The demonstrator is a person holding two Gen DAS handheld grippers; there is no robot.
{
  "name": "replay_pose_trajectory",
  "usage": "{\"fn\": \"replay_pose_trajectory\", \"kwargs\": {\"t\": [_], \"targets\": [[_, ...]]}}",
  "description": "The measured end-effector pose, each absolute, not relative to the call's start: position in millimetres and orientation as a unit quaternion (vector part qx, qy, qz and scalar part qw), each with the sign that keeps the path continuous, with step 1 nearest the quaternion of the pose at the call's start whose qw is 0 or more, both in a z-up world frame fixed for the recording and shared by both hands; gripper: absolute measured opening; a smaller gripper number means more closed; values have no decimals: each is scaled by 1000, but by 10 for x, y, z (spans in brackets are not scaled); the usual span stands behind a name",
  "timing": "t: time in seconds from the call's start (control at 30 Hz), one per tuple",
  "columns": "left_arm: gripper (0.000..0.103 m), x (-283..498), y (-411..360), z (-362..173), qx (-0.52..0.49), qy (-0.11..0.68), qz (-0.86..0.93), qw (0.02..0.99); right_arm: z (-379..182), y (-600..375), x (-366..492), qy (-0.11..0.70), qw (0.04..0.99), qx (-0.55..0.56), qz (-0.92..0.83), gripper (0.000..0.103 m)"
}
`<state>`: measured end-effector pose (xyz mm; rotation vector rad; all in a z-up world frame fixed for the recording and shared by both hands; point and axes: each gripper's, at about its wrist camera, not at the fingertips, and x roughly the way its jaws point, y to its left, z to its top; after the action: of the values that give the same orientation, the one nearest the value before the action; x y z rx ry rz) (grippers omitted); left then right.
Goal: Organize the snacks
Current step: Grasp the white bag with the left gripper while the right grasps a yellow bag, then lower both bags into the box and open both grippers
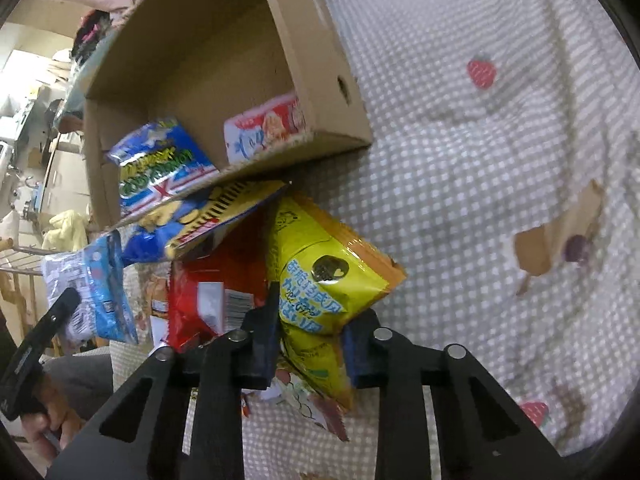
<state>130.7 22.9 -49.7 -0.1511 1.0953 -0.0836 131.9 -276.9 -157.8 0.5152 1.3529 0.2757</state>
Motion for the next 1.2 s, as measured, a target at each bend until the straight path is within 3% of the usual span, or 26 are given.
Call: {"fn": "replay_pose_trajectory", "kwargs": {"t": [0.5, 0.83, 1.2], "targets": [[22, 1264, 232, -433, -60, 507, -29, 859, -599, -3076, 999, 542, 805, 212, 117, 26], [20, 1385, 225, -119, -46, 473, -20, 879, 70, -3000, 1049, 444, 843, 235, 190, 26], [20, 2059, -131, 115, -27, 441, -56, 895, -24, -2795, 1580, 427, 847, 229, 216, 26]]}}
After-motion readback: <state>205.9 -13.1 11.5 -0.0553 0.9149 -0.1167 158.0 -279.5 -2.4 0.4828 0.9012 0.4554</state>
